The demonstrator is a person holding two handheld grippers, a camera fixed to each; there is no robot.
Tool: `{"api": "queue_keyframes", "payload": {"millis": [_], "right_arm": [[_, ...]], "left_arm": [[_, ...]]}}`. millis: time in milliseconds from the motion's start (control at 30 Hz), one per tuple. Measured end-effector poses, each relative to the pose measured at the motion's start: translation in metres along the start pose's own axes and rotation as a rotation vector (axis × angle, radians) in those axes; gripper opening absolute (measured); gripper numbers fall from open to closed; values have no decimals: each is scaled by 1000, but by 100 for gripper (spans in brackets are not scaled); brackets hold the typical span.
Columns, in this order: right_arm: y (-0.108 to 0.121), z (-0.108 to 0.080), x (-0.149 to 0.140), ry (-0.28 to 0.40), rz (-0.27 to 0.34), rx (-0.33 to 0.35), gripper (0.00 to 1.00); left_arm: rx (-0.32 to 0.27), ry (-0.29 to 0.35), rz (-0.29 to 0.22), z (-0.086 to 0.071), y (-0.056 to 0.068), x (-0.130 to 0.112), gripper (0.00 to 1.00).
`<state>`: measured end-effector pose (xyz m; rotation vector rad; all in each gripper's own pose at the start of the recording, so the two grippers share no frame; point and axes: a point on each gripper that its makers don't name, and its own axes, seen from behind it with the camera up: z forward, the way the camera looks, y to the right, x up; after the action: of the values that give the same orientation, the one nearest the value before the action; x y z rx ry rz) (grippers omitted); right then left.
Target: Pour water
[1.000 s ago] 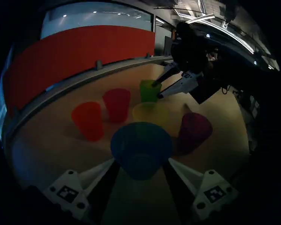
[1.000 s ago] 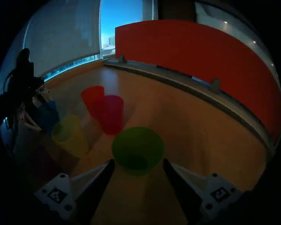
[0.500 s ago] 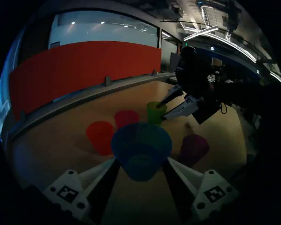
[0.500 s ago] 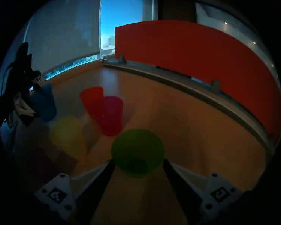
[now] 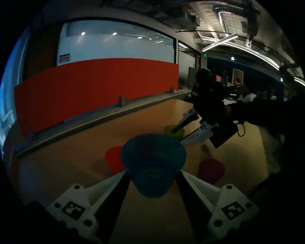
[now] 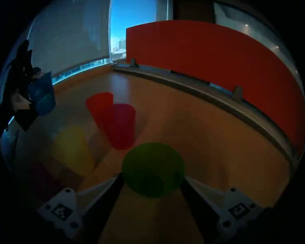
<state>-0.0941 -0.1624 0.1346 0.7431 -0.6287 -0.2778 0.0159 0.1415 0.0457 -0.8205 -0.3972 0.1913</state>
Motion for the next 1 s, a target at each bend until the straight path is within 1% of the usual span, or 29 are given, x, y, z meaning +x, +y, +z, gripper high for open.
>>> {"api": "queue_keyframes", "payload": {"millis": [33, 133, 233, 367, 500, 667, 867, 1000], "right_arm": [[0, 0, 0, 1, -1, -2, 99], [0, 1, 1, 3, 0, -5, 91], [1, 1, 1, 8, 8, -5, 88], [2, 2, 3, 23, 17, -4, 87], [3, -1, 10, 55, 12, -9, 87], [-3, -10, 20, 92, 7, 1, 87], [-14, -26, 35, 138, -12, 11, 87], [-23, -39, 44, 167, -19, 18, 87]], "left_arm": [[1, 2, 2, -1, 0, 1, 78], [5, 5, 3, -4, -1, 4, 78], [7, 7, 2, -5, -2, 5, 78], [11, 8, 2, -5, -3, 4, 78], [15, 10, 0, -5, -4, 4, 78], [22, 15, -5, -7, -5, 4, 78], [37, 23, -5, -11, -10, 7, 77], [41, 34, -12, -14, -10, 9, 78]]}}
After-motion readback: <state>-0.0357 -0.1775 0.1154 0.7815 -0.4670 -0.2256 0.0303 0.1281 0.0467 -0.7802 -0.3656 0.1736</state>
